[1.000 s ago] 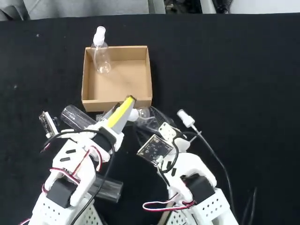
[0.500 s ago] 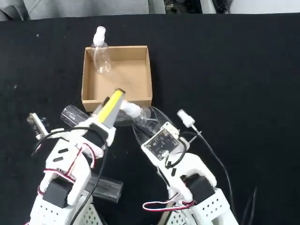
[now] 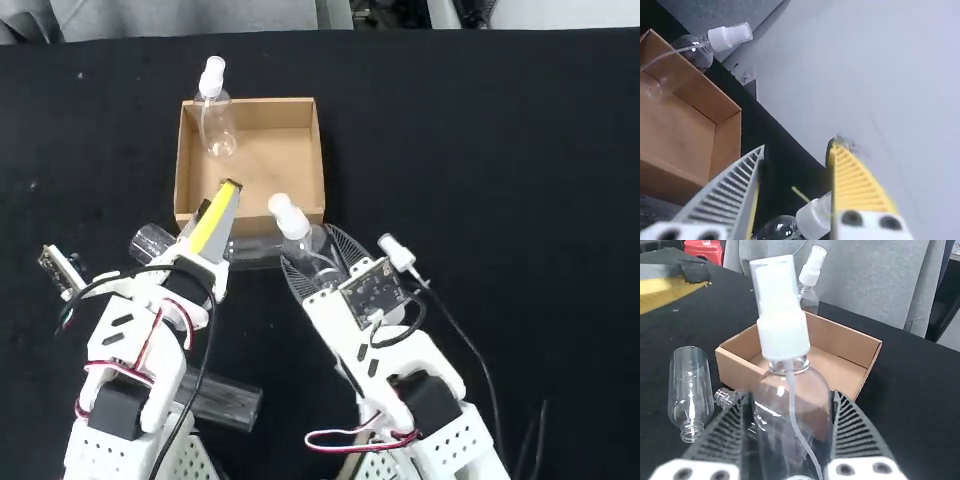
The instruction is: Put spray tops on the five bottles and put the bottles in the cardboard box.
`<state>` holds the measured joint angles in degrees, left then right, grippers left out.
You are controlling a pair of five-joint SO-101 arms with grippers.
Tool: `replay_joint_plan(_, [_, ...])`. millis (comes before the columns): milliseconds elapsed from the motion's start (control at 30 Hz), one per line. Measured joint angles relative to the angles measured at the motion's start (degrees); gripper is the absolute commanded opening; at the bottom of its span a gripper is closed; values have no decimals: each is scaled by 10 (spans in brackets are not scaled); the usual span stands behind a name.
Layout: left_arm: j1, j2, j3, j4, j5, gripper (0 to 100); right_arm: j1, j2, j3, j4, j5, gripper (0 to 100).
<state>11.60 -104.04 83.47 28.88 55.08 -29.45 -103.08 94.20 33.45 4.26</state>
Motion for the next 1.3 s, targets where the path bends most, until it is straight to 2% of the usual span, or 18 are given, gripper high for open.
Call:
replay_joint_plan(400, [-1, 0, 11, 0, -31, 184, -2, 0, -2, -42, -2, 63])
replay_joint_plan(600, [-1, 0, 25, 0, -44, 184, -55, 0, -2, -42, -1, 64])
replay_joint_plan(833, [0, 0, 25, 0, -70, 184, -68, 0, -2, -42, -1, 64])
replay_joint_plan(1000, [50, -6, 48, -1, -117, 184, -67, 0, -1, -41, 5, 62])
replay_joint_plan(1300, [68, -7, 49, -8, -161, 184, -66, 0, 0, -41, 31, 60])
